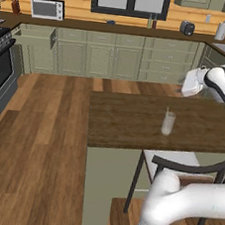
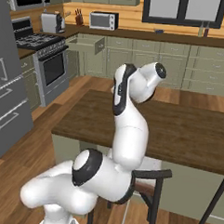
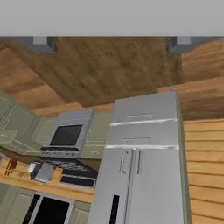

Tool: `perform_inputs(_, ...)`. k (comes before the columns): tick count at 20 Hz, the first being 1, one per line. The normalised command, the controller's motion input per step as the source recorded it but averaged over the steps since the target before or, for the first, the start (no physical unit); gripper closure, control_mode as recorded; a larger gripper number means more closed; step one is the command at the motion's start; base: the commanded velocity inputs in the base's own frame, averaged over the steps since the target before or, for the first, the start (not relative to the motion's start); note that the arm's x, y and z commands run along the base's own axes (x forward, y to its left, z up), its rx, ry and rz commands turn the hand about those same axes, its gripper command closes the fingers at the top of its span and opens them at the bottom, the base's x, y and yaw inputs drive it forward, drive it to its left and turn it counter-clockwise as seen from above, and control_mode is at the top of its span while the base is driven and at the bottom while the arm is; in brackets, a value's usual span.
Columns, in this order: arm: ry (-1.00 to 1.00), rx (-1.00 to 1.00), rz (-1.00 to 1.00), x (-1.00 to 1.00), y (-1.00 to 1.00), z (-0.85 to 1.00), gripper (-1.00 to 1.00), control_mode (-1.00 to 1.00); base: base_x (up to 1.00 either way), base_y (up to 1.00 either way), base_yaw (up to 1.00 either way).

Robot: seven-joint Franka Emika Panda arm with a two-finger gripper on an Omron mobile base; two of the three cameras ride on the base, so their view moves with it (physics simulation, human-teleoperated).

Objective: Take a straw from the drawer in front and place it inside the glass cup on the dining counter.

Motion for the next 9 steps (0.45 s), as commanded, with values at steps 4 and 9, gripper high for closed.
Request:
perform_inputs(4,0.15,-0.47,-0.05,-0.54,0.96,0.00,-1.00,-1.00,0.00,0.00,0.00)
perform_inputs(9,0.21,-0.44,-0.05,-0.38,0.99,0.00,-1.00,-1.00,0.00,0.00,0.00)
